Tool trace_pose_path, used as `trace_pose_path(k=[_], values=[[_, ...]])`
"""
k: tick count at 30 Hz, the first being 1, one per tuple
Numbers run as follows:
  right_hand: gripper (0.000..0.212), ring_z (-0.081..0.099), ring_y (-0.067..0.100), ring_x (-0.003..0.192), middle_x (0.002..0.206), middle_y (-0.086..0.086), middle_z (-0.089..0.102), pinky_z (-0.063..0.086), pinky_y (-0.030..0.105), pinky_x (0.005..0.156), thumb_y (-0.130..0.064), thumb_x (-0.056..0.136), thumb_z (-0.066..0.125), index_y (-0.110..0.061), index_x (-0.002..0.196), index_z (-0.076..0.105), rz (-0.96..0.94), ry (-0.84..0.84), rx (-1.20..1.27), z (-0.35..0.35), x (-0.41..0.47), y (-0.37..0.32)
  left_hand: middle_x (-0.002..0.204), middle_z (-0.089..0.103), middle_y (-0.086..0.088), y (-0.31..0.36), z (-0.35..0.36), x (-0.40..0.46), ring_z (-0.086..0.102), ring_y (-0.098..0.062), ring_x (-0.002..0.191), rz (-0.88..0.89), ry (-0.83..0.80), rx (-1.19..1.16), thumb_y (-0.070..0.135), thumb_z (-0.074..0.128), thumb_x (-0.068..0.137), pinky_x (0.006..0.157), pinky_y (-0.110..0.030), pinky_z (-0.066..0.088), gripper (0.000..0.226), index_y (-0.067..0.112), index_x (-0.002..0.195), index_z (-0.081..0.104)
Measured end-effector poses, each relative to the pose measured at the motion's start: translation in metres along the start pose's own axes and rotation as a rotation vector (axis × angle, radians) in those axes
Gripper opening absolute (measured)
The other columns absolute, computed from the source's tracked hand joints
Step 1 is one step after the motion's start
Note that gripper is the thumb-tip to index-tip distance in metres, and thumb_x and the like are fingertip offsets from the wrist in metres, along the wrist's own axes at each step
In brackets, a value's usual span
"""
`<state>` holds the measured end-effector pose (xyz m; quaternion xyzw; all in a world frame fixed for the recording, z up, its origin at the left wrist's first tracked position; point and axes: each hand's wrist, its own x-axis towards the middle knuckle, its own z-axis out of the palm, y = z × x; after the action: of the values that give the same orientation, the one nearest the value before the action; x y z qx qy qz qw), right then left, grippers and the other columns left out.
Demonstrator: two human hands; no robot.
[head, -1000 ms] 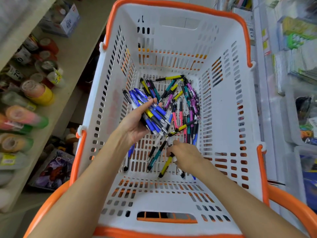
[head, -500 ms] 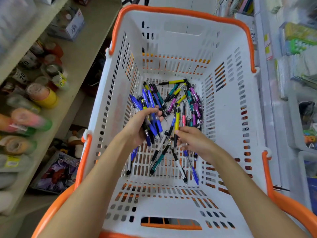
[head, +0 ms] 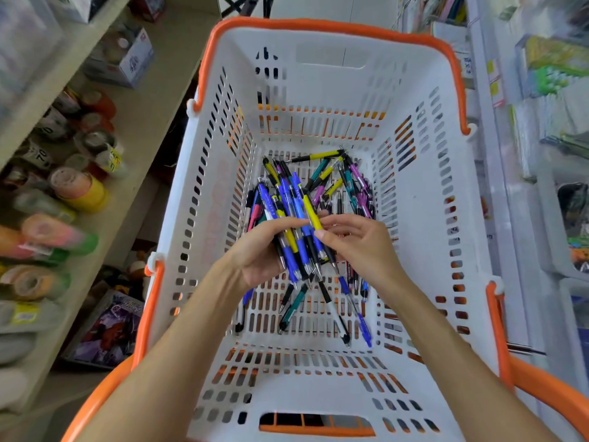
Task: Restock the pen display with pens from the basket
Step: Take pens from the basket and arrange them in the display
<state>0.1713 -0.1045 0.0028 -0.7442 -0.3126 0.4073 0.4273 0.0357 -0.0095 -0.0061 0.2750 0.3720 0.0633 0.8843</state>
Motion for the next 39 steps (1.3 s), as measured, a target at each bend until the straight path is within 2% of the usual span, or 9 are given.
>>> trace_pose_path(k=[5,11,21,26,28,30,32,36,39], values=[[0.018,0.068,0.003,0.079,0.088,-0.009,0.071,0.057,0.020,0.066,-0.022,0.080,0.075,-0.022,0.097,0.071,0.004,0.005,0.049,0.000,0.000,0.001,0.124,0.062,-0.020,0.000,-0.001,-0.002,0.066,-0.027,0.106,-0.004,-0.099,-0.173,0.007,0.043,0.089,0.086,-0.039,0.056,0.039,0.000,0.122,0.063],[0.009,0.068,0.004,0.072,0.077,-0.007,0.072,0.056,0.019,0.066,-0.025,0.077,0.078,-0.023,0.084,0.073,-0.058,0.171,0.048,0.002,-0.004,0.002,0.124,0.062,-0.021,-0.001,-0.001,-0.002,0.062,-0.029,0.113,0.003,-0.093,-0.103,0.009,0.051,0.085,0.097,-0.042,0.049,0.039,-0.003,0.122,0.059],[0.019,0.067,-0.001,0.068,0.081,-0.015,0.071,0.052,0.011,0.064,-0.023,0.081,0.074,-0.031,0.097,0.072,-0.176,0.143,-0.089,0.005,-0.006,-0.001,0.112,0.069,-0.017,-0.009,0.007,0.002,0.067,-0.027,0.105,0.091,0.118,0.124,0.027,0.067,0.082,0.082,-0.031,0.058,0.041,0.005,0.116,0.064],[0.022,0.062,0.002,0.072,0.086,-0.018,0.066,0.051,0.019,0.080,-0.018,0.088,0.065,-0.026,0.106,0.072,-0.207,0.032,-0.232,0.004,-0.003,-0.002,0.104,0.073,-0.011,-0.012,0.007,0.004,0.071,-0.020,0.093,0.116,0.194,0.145,0.023,0.068,0.086,0.078,-0.027,0.058,0.031,0.009,0.114,0.067],[0.022,0.060,0.006,0.061,0.083,-0.016,0.065,0.051,0.019,0.066,-0.015,0.090,0.059,-0.026,0.104,0.072,-0.157,-0.001,-0.148,0.002,-0.001,-0.004,0.099,0.074,-0.010,-0.011,0.005,0.004,0.071,-0.018,0.089,0.079,0.216,0.163,0.027,0.072,0.081,0.075,-0.027,0.058,0.039,0.008,0.114,0.067],[0.019,0.050,0.001,0.050,0.075,-0.013,0.062,0.043,0.016,0.052,-0.015,0.091,0.056,-0.024,0.100,0.070,-0.099,0.088,-0.023,-0.007,0.001,-0.007,0.110,0.071,-0.006,-0.009,0.003,0.003,0.066,-0.018,0.103,0.020,0.220,0.270,0.040,0.082,0.066,0.090,-0.033,0.054,0.064,0.009,0.118,0.064],[0.020,0.056,-0.001,0.064,0.085,-0.008,0.062,0.045,0.017,0.061,-0.032,0.089,0.060,-0.023,0.107,0.065,-0.022,0.128,0.076,-0.017,0.005,-0.008,0.131,0.058,0.002,-0.010,0.003,0.002,0.048,-0.015,0.125,-0.032,0.191,0.480,0.053,0.086,0.052,0.109,-0.040,0.036,0.089,0.016,0.128,0.058],[0.073,0.058,0.009,0.111,0.120,-0.009,0.061,0.046,0.032,0.096,-0.067,0.062,0.069,-0.029,0.123,0.054,0.196,-0.295,-0.006,-0.017,0.009,-0.007,0.116,0.066,0.009,-0.011,0.010,-0.001,0.057,-0.008,0.116,-0.062,-0.080,0.705,0.037,0.073,0.073,0.107,-0.030,0.035,0.045,0.035,0.114,0.056],[0.041,0.063,0.003,0.091,0.092,-0.016,0.069,0.050,0.023,0.083,-0.058,0.071,0.071,-0.028,0.097,0.065,0.195,-0.323,-0.061,-0.012,0.008,-0.005,0.112,0.070,0.005,-0.010,0.012,-0.004,0.060,-0.008,0.112,-0.053,-0.128,0.718,0.032,0.069,0.079,0.109,-0.030,0.035,0.033,0.026,0.111,0.062]])
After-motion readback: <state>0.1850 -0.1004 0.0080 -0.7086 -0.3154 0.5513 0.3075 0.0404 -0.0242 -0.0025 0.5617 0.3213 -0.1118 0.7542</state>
